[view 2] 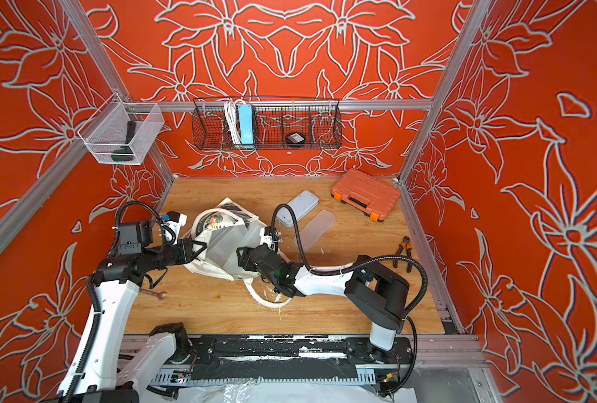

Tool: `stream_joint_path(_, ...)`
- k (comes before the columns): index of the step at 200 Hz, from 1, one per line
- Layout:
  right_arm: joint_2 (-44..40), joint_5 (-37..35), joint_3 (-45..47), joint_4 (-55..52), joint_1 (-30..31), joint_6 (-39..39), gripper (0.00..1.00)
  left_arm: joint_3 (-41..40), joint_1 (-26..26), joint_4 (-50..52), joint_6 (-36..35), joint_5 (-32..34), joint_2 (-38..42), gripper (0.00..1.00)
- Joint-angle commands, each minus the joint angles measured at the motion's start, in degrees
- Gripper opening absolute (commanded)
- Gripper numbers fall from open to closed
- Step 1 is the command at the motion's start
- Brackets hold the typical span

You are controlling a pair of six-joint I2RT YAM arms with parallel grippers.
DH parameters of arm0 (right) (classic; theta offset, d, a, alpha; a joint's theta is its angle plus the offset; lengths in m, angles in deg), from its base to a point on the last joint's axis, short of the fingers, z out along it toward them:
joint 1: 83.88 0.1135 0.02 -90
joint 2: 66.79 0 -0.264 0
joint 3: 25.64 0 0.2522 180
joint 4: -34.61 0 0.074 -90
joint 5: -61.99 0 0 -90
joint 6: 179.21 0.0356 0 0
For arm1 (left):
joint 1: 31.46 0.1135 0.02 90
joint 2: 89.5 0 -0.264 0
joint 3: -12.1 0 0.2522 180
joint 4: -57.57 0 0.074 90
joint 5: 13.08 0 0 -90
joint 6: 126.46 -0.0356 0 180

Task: Take out the pencil case from the canvas bag
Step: Pick up the pencil case from the canvas bag.

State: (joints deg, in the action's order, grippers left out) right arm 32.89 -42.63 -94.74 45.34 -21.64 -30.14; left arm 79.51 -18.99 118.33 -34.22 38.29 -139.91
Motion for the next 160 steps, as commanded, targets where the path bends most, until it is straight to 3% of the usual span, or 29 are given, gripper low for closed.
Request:
stream_joint_path(1, -3.1, -2.8, 1.6, -2.0, 0.5, -1.8, 0.69, -0.2, 0.7, -1.4, 0.2, -0.7, 0.4, 0.00)
stream_joint_path(80, -9.2, -5.5, 7.2, -2.7, 0.5, -2.4, 0.69, -1.1, 1.1, -2.4, 0.1, 0.2, 0.5, 0.00)
stream_joint_path(160, -19.8, -10.6, 10.3, -9.9, 0.5, -6.0, 0.71, -1.5, 1.4, -3.3, -0.2, 1.6, 0.1, 0.00)
